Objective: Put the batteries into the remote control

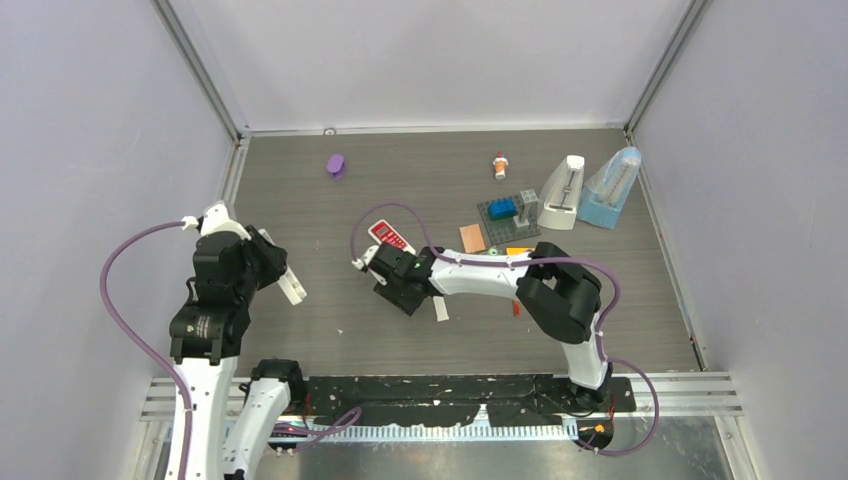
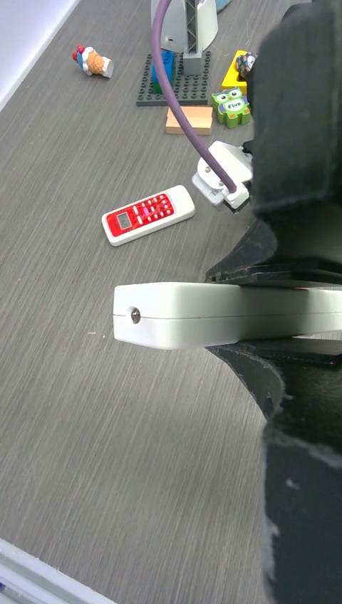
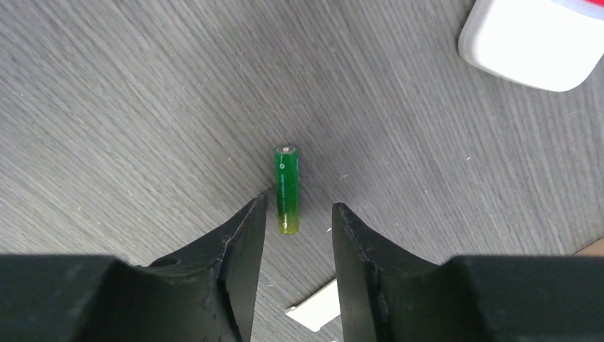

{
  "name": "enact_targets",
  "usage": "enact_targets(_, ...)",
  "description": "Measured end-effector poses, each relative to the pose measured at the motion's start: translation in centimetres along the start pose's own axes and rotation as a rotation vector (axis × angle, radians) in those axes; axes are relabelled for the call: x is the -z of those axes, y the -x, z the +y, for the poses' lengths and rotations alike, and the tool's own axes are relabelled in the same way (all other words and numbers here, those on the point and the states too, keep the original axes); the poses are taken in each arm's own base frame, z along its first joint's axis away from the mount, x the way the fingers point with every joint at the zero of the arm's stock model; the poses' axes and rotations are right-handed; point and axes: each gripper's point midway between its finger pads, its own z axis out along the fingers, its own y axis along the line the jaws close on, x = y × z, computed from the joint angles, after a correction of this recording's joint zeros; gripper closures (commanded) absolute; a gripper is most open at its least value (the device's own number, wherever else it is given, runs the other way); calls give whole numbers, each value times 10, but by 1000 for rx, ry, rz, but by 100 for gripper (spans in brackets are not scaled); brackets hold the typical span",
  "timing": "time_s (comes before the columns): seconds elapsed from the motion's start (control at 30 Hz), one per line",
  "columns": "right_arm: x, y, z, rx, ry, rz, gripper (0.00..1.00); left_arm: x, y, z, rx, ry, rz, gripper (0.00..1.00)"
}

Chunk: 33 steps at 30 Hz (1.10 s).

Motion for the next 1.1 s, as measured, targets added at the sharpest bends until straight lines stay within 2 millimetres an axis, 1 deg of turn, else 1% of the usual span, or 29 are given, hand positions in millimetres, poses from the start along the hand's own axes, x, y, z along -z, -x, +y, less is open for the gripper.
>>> enact_targets(0.13, -2, 4, -2, 5, -11, 5, 54, 0, 0, 0, 0, 0, 0, 100)
enact_targets(0.2, -4, 7, -2, 8, -11, 3, 55, 0, 0, 0, 0, 0, 0, 100)
enact_targets(0.3, -5, 10, -1, 15, -5, 0, 61, 0, 0, 0, 0, 0, 0, 100)
enact_targets(0.37, -6, 12, 1, 16, 2, -1, 70, 0, 0, 0, 0, 0, 0, 100)
enact_targets(0.4, -6, 13, 1, 19, 6, -2, 80, 0, 0, 0, 0, 0, 0, 100)
enact_targets(0.43, -7, 13, 3, 19, 13, -2, 84, 0, 0, 0, 0, 0, 0, 100)
enact_targets(0.47, -8, 14, 4, 19, 18, -2, 91, 0, 0, 0, 0, 0, 0, 100)
enact_targets(0.53, -9, 16, 5, 18, 23, 0, 94, 0, 0, 0, 0, 0, 0, 100)
enact_targets(0.7, -9, 17, 5, -5, 19, 0, 95, 4, 2, -3, 3, -28, -21, 100)
enact_targets(0.83, -4, 17, 3, -42, 2, -22, 95, 11, 3, -13, 10, -112, -71, 100)
enact_targets(0.9, 8, 18, 1, -68, -2, -49, 95, 17, 4, -22, 14, -173, -91, 100)
enact_targets(0.93, 17, 21, 0, -89, -3, -79, 95, 19, 5, -28, 17, -209, -98, 100)
enact_targets(1.0, 45, 35, -3, -134, -1, -160, 95, 23, 6, -42, 37, -282, -97, 100)
enact_targets(1.07, 81, 59, -6, -190, 14, -278, 95, 26, 6, -56, 59, -356, -81, 100)
enact_targets(1.1, 103, 74, -7, -220, 25, -353, 95, 27, 6, -62, 70, -382, -71, 100)
